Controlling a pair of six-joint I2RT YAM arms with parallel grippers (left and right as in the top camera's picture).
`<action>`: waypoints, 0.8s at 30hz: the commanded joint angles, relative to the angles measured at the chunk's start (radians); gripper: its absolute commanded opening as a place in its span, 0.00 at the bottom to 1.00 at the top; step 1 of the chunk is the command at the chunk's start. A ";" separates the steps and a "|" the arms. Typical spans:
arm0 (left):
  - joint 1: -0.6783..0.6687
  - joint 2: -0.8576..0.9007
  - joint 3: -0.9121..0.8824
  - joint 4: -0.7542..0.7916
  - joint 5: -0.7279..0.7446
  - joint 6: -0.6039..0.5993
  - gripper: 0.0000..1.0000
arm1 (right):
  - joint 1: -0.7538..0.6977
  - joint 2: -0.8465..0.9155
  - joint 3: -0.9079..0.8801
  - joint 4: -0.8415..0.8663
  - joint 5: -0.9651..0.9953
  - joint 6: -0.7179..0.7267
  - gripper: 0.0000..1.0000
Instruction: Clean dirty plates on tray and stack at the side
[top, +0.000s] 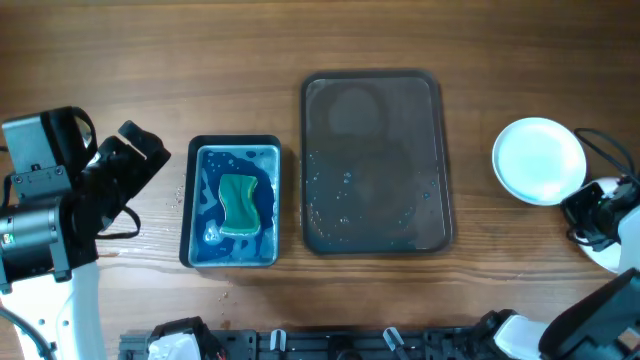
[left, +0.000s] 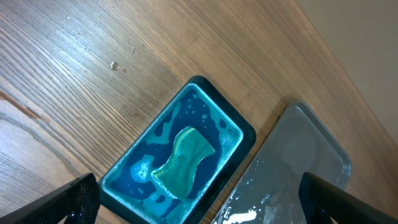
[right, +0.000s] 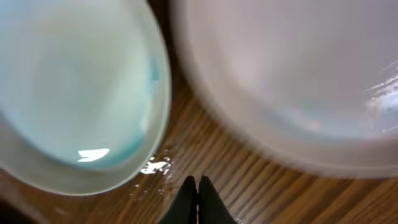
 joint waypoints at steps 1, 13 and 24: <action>0.007 0.001 0.011 0.003 0.012 0.002 1.00 | 0.013 -0.017 0.000 0.011 -0.034 -0.007 0.04; 0.007 0.001 0.011 0.003 0.012 0.002 1.00 | -0.167 -0.016 0.000 -0.024 0.019 0.230 0.47; 0.007 0.001 0.011 0.003 0.012 0.002 1.00 | -0.351 0.121 -0.001 -0.001 0.020 0.249 0.49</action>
